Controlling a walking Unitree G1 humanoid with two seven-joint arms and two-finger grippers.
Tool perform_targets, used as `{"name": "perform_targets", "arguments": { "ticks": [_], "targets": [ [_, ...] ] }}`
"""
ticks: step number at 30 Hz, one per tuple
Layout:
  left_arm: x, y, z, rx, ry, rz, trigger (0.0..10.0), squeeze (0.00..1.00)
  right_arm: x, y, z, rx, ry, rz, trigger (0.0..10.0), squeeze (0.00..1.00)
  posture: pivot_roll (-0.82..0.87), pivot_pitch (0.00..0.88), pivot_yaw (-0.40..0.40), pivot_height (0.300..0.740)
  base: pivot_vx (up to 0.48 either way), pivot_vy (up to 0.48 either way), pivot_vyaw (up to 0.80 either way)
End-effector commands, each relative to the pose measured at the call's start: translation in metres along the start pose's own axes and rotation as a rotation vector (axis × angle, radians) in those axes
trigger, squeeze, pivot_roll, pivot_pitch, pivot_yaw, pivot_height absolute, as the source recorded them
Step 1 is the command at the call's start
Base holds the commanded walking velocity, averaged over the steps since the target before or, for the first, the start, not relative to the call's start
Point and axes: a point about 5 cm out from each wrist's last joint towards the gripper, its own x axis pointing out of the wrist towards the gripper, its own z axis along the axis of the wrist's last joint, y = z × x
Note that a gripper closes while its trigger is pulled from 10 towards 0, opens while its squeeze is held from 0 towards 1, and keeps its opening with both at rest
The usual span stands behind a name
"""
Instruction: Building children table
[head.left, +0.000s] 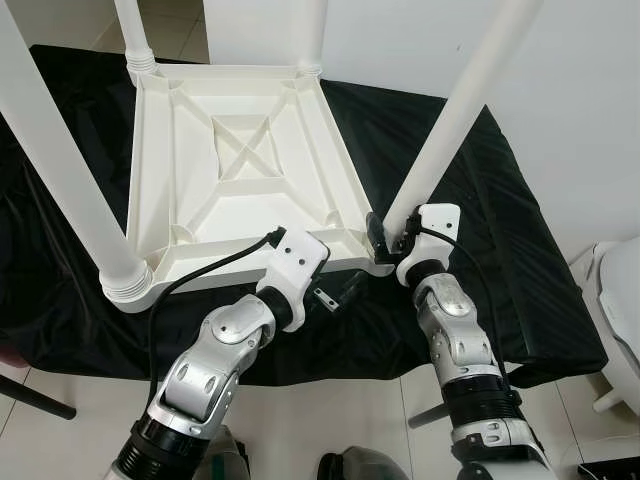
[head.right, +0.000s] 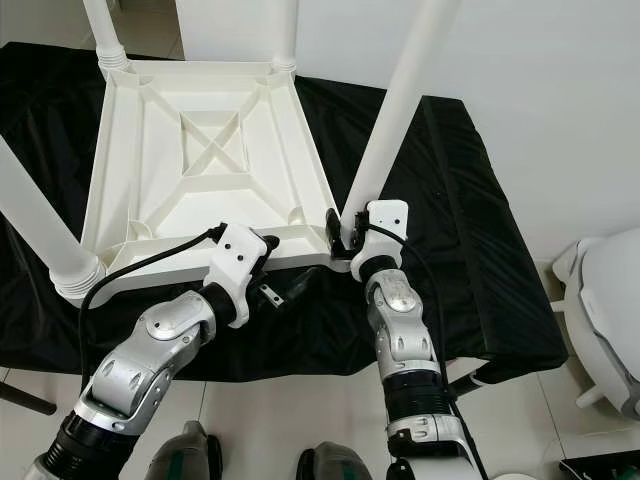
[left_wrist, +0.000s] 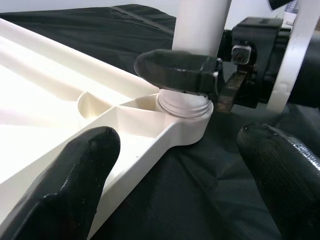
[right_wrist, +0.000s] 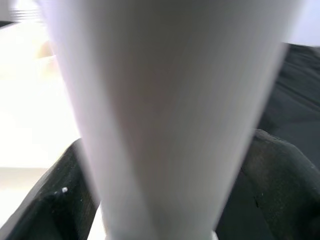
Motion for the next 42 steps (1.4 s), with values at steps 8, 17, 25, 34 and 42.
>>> {"name": "perform_targets", "arguments": {
  "ticks": [8,17,25,34,42],
  "targets": [
    [0.001,-0.003,0.003,0.006,-0.008,-0.011,10.0,0.00,0.000,-0.010,0.009,-0.117,0.031,0.379,10.0,0.00,-0.01,0.004,-0.085,0.740,0.000,0.000,0.00],
    [0.001,-0.002,0.003,0.004,-0.009,-0.004,10.0,0.00,0.005,-0.025,0.005,-0.164,0.072,0.449,10.0,0.00,-0.01,0.013,-0.082,0.740,0.000,0.000,0.00],
    [0.000,-0.001,0.003,0.004,-0.007,-0.006,10.0,0.00,0.004,-0.031,-0.009,-0.150,0.123,0.479,7.3,0.00,-0.01,0.016,-0.073,0.740,0.000,0.000,0.00],
    [0.001,-0.001,0.004,0.005,-0.007,-0.013,10.0,0.00,0.005,-0.032,-0.011,-0.096,0.100,0.500,0.0,0.00,-0.02,0.018,-0.067,0.740,0.000,0.000,0.00],
    [0.001,-0.002,0.004,0.003,-0.007,-0.017,10.0,0.00,0.002,-0.033,-0.012,-0.097,0.088,0.498,0.0,0.00,-0.02,0.023,-0.066,0.740,0.000,0.000,0.00]
  ]
}}
